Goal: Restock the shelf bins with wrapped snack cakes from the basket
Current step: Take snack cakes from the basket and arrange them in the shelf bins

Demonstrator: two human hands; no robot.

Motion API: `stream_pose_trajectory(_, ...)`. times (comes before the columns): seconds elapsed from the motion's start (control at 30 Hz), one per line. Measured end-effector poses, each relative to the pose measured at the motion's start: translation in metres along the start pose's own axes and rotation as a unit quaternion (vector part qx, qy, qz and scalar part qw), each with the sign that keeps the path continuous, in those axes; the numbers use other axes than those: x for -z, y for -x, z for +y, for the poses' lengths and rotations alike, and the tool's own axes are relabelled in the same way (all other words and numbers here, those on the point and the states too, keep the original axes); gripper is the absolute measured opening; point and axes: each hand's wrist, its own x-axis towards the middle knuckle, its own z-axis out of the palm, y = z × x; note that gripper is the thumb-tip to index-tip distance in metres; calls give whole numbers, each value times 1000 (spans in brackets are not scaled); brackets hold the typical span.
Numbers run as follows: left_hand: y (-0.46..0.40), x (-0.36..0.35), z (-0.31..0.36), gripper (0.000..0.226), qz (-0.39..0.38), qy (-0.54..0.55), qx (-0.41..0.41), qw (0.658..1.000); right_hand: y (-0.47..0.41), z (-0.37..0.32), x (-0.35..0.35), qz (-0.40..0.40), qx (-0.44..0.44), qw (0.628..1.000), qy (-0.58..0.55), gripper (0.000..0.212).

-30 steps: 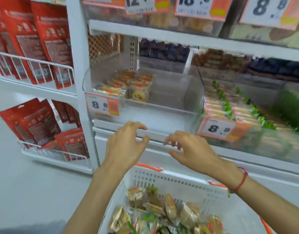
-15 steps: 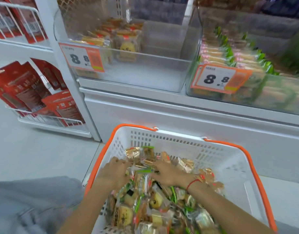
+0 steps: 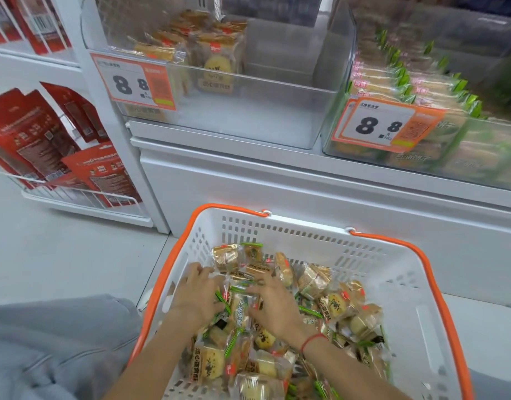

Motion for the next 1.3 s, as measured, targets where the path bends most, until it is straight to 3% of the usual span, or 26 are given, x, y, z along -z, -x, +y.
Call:
stream_pose_trajectory(0.07, -2, -1, 0, 61, 2, 11, 3, 1000, 7, -3, -4, 21, 11, 999, -21, 37)
stream_pose_trajectory(0.23, 2, 1, 1, 54, -14, 20, 10, 1000, 6, -12, 7, -66, -76, 984, -145, 28)
stream_pose_trajectory(0.33, 2, 12, 13, 41, 29, 128, 2, 991, 1, -6, 37, -56, -101, 970, -212, 32)
stream_pose_trajectory(0.4, 4, 33, 30, 33, 56, 280, -19, 958, 3, 0, 68, -39, -103, 960, -257, 34)
stream_pose_trajectory(0.5, 12, 76, 57, 24, 21, 485, -45, 873, 13, 10, 121, -7, -105, 936, -336, 36)
stream_pose_trajectory(0.6, 20, 107, 72, 17, 0, 575, -68, 815, 29, 15, 171, 4, -91, 912, -401, 38)
stream_pose_trajectory(0.73, 26, 142, 94, 13, 51, 634, -114, 763, 52, 20, 228, 31, -63, 922, -381, 32)
stream_pose_trajectory(0.97, 41, 228, 135, 28, 194, 594, -248, 740, 92, 23, 308, 157, 76, 934, -313, 26)
stream_pose_trajectory(1.03, 38, 252, 143, 21, 264, 572, -254, 734, 96, 26, 326, 197, 83, 925, -315, 27)
stream_pose_trajectory(1.2, 3, 313, 146, 21, 465, 496, -202, 705, 96, 50, 375, 291, 59, 904, -307, 24)
stream_pose_trajectory(1.3, -27, 340, 145, 30, 522, 426, -135, 726, 86, 69, 407, 335, 30, 888, -314, 22)
